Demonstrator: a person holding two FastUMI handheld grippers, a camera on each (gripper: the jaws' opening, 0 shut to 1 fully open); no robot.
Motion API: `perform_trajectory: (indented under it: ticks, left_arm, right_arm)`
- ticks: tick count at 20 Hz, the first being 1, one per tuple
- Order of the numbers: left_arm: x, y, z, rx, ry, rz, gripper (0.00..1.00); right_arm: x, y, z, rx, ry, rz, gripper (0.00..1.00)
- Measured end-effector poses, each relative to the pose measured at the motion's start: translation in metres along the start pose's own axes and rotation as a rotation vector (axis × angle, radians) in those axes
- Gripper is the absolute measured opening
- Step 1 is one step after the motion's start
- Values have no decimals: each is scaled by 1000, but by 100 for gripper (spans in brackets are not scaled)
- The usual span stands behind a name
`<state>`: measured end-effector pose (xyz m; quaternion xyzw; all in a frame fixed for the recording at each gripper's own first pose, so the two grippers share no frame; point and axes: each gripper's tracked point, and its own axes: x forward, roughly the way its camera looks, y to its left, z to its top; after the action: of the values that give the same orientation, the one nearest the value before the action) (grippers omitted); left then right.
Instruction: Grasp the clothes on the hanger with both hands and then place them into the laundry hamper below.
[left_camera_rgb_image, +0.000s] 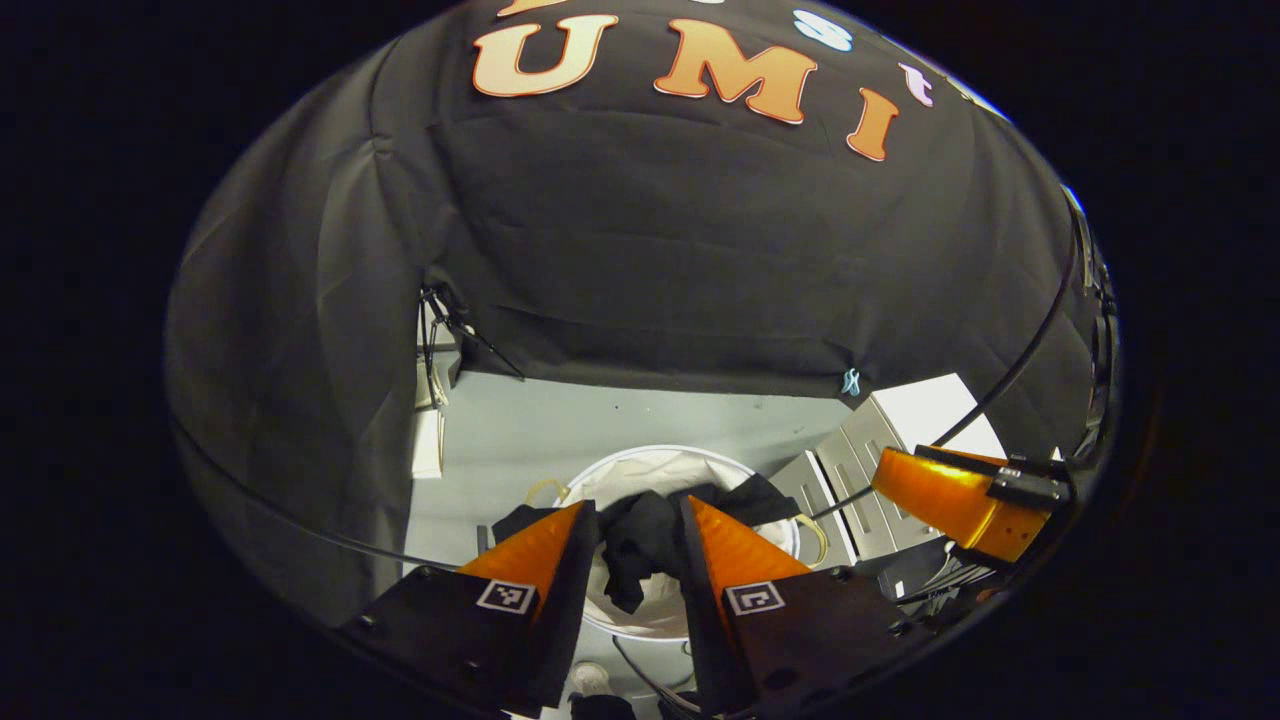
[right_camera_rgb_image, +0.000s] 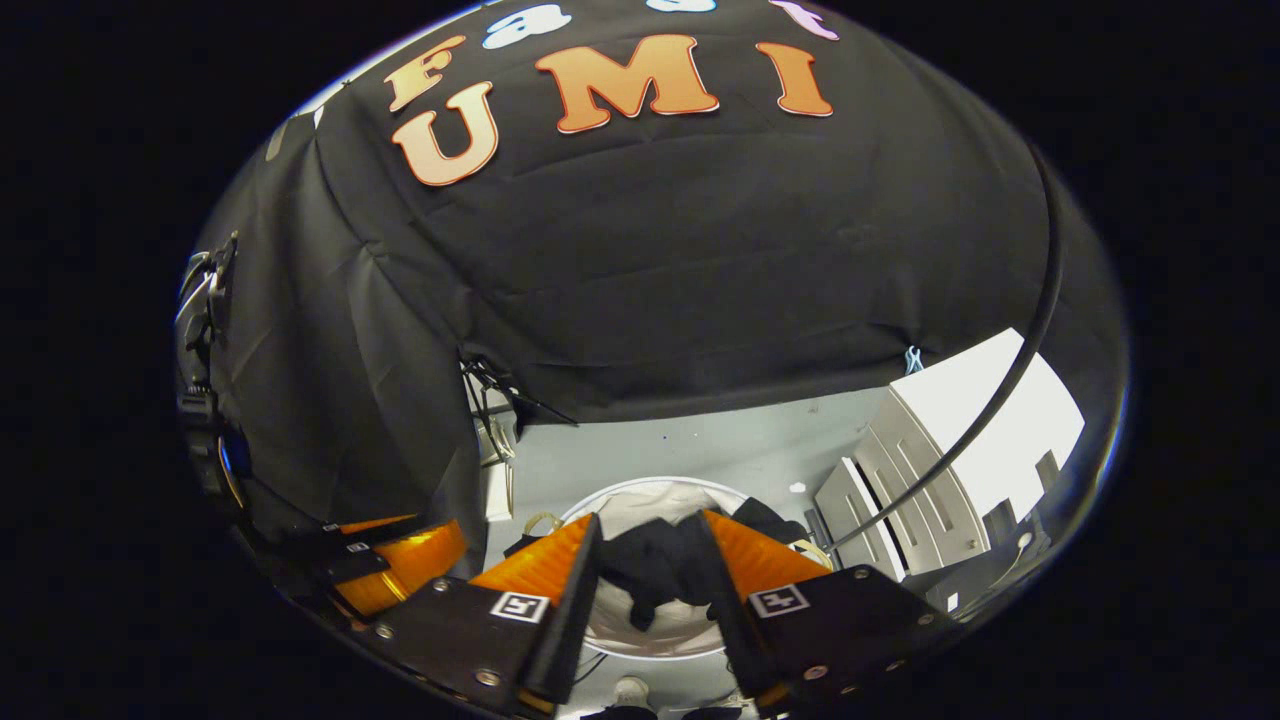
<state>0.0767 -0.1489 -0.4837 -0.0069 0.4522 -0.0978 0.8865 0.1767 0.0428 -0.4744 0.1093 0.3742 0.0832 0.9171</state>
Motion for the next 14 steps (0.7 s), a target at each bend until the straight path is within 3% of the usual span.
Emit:
perform_trajectory:
  ticks: [2, 3, 5, 8, 14]
  left_arm:
    - [-8, -2, 1, -8, -14, -2, 82]
    - [-12, 2, 0, -4, -17, 4, 95]
    - [-23, 12, 0, 7, -32, 29, 100]
    - [-45, 24, 2, -10, -65, 55, 98]
    - [-118, 66, 28, -41, -206, 115, 98]
  right_arm:
    - [-6, -2, 0, -20, -10, -16, 84]
    - [-11, -2, -1, -37, -14, -24, 84]
    - [-19, 1, -3, -71, -23, -36, 89]
    - [-34, 10, 1, -104, -43, -45, 92]
    - [-88, 41, 14, -193, -125, -54, 93]
